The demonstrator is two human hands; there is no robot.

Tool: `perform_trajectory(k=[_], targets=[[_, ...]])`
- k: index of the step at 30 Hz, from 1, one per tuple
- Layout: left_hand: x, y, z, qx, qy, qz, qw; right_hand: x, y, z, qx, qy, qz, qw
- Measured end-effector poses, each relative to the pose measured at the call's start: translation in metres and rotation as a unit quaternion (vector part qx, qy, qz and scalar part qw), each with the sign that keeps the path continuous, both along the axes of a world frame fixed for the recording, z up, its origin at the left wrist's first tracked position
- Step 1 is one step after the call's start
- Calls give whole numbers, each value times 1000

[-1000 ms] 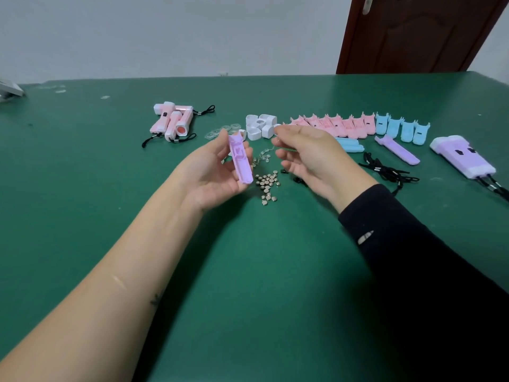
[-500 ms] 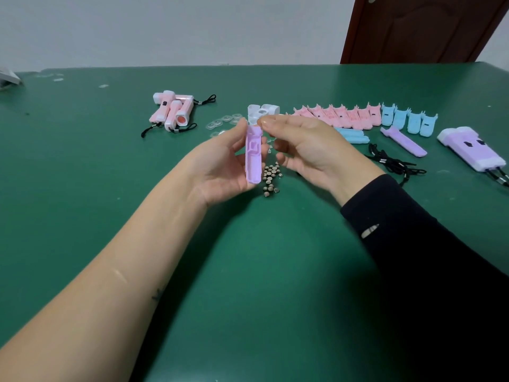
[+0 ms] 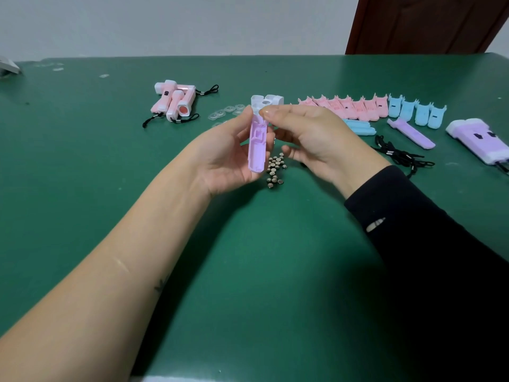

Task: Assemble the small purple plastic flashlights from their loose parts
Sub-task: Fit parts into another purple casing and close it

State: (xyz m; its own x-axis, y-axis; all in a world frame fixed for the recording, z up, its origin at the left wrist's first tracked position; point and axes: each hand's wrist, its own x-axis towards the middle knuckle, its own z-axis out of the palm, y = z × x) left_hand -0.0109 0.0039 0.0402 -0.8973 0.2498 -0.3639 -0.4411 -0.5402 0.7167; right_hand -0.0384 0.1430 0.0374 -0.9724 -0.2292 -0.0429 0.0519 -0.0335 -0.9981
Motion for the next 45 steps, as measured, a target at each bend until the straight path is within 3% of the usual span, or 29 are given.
perform_trajectory(k=[14,32,45], targets=[[1,-1,-1,-29,-3,-12,999,1,1,2,68,65,-14,995],[1,0,-1,-35,-5,-16,999,2,0,0,60,110,-18,992],[1,0,-1,-31,3,-18,999,7,-2,4,170,200,-43,964]])
